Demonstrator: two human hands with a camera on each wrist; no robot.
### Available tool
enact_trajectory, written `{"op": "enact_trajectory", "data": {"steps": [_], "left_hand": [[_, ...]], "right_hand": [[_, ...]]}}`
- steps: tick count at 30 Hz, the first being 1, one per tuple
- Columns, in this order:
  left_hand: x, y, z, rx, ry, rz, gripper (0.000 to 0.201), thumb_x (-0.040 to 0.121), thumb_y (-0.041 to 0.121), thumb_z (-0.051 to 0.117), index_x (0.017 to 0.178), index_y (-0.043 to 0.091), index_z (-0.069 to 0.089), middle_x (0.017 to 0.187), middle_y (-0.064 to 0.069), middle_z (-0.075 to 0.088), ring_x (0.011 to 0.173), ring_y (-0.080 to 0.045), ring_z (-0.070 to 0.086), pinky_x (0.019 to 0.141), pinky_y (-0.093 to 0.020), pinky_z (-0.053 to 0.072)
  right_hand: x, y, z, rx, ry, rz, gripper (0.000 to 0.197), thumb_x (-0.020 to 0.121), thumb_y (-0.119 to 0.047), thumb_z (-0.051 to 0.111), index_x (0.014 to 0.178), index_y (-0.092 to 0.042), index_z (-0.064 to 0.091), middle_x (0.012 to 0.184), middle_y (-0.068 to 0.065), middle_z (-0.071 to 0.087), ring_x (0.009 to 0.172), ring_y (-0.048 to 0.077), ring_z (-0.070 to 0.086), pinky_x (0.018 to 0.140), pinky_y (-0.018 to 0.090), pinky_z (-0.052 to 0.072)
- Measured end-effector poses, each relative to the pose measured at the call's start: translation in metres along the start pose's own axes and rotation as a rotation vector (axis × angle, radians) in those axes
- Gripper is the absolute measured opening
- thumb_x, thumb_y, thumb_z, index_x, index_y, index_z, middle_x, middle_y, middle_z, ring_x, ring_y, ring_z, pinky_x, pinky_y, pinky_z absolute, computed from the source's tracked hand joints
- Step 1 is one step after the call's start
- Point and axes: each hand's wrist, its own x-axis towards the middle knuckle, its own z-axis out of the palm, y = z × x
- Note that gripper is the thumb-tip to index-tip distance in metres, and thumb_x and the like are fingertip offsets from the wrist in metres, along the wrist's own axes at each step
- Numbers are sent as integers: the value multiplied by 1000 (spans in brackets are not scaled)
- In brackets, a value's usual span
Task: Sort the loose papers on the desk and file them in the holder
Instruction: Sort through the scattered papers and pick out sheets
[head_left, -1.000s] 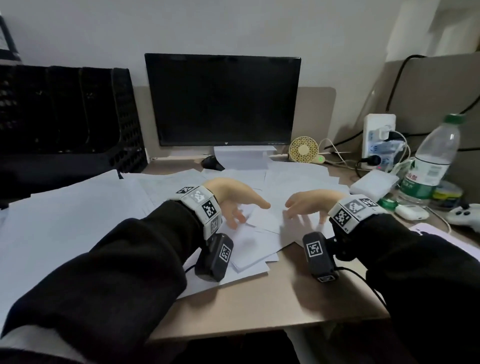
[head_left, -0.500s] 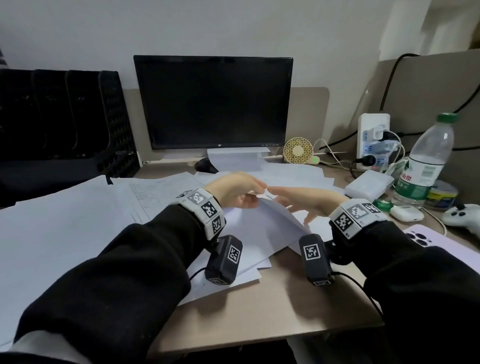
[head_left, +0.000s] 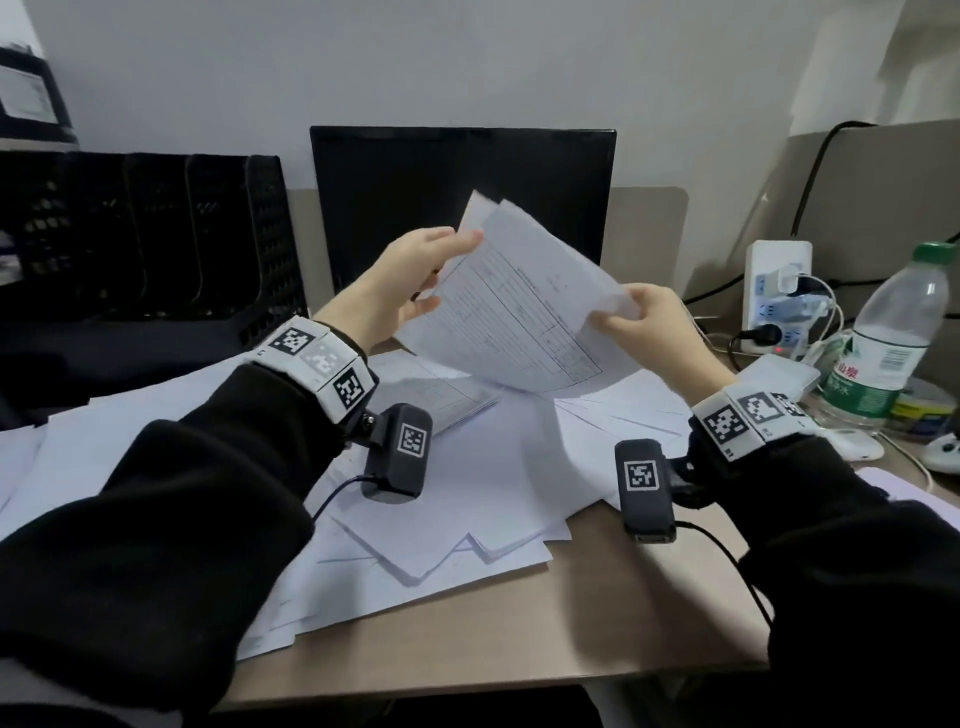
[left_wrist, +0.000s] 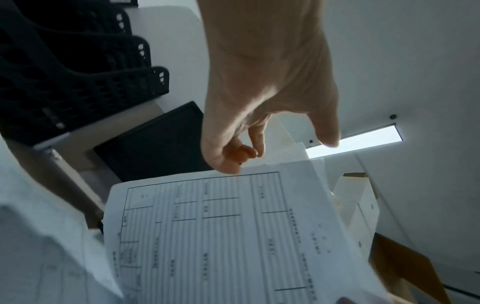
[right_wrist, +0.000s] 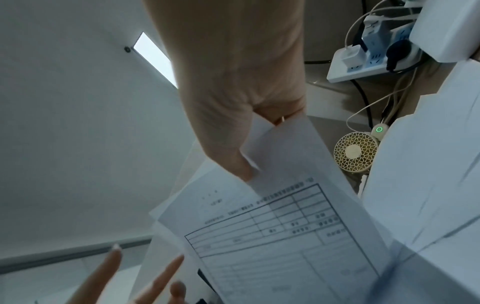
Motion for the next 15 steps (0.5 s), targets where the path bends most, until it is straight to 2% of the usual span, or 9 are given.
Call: {"op": "enact_trajectory", "data": {"steps": [1,3,4,6,8,9,10,12,15], "left_hand": [[1,-3,-7,89,8,38,66,81,44,70,138,21,44,133,4,46,121,-15,43,101,-37,35],[2,-8,-20,147,-10,90,82,74,42,77,143,20,37,145,0,41,130,-18,42,105,-38,32],[2,-10,-26,157,-53,119,78,73,39,78,140,19,43,141,0,49,125,-18,50,106,-41,37],[-3,-12,-33,210,-122,173,46,82,30,72,124,17,58,121,1,66,109,-17,64,96,-42,50],[-7,-15,-37,234,-62,167,22,90,26,64,111,18,66,107,4,72,96,-13,70,88,-37,55],[-8,-17,-40,224,-16,159,15,92,26,62,104,20,69,101,5,73,91,-12,71,83,-34,57],[-8,-19,-45,210,31,163,12,92,26,62,99,20,69,97,5,74,86,-11,72,79,-31,57],[-8,-20,-55,159,106,182,12,93,25,61,96,17,69,96,1,74,84,-13,72,75,-30,58],[-9,-17,-71,43,209,211,24,96,24,57,110,7,65,103,-7,71,88,-17,71,71,-29,58]], "right_hand": [[3,-1,0,35,-18,10,8,87,-15,63,91,-16,69,96,13,72,88,27,67,85,46,54],[5,-6,-1,86,-88,-1,7,86,-18,64,84,-22,68,93,10,73,83,22,67,85,44,53],[5,-11,-1,98,-134,-27,8,87,-18,63,83,-22,69,93,10,73,82,20,66,85,43,53],[4,-20,0,121,-203,-84,9,88,-15,62,83,-20,68,91,10,72,81,18,64,81,41,52],[5,-27,2,118,-179,-136,11,87,-13,61,82,-20,66,86,3,68,79,17,62,75,36,50],[7,-30,3,115,-101,-161,10,86,-14,62,82,-23,65,85,-3,66,80,16,60,73,33,49],[8,-32,6,126,4,-177,10,83,-15,64,85,-25,63,86,-8,64,82,14,60,73,29,49],[12,-31,14,232,165,-141,31,79,-18,71,106,-24,56,96,-13,60,85,8,60,75,23,50],[13,-29,35,402,28,35,62,76,-29,78,126,-18,42,109,-5,60,95,10,63,79,28,54]]}}
